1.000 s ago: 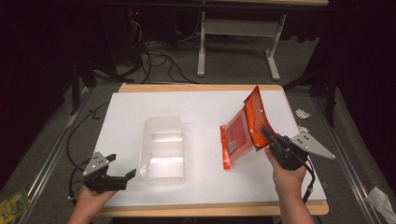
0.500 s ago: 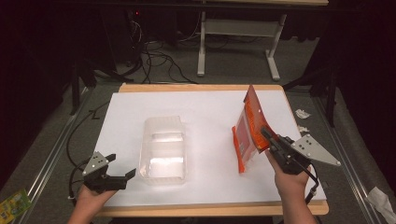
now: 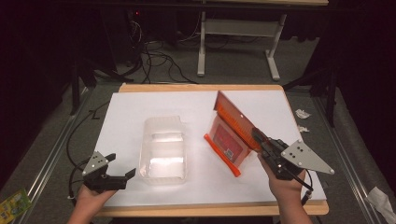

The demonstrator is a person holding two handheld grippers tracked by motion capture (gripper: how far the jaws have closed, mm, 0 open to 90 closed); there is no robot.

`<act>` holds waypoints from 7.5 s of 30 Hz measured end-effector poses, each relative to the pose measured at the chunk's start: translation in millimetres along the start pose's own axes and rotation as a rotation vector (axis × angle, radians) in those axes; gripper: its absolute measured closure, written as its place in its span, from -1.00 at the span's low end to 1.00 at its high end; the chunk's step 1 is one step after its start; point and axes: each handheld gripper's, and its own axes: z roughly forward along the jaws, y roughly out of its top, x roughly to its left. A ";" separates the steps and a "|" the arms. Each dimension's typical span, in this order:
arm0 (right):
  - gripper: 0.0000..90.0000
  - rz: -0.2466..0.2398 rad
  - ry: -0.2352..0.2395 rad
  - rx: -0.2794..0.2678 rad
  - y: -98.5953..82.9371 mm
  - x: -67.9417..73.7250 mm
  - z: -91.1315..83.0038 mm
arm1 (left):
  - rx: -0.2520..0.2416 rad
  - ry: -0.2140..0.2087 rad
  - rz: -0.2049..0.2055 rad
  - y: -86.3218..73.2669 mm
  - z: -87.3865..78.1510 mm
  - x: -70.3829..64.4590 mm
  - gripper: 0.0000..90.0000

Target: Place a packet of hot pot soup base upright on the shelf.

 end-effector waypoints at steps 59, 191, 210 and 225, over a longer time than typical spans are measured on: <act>1.00 0.055 0.184 -0.026 -11.5 13.8 1.2 | -0.134 -0.372 0.041 153.6 94.1 -121.9 -0.41; 0.61 0.322 0.174 0.164 -13.8 17.7 52.9 | -0.041 0.152 -0.012 1.3 2.8 15.9 -0.50; 0.61 0.336 0.221 0.100 14.8 60.3 102.6 | -0.017 0.153 -0.040 2.4 5.3 21.3 -0.83; 0.61 0.358 0.232 0.118 9.6 95.8 135.5 | -0.006 0.153 -0.014 6.0 8.4 20.8 -0.98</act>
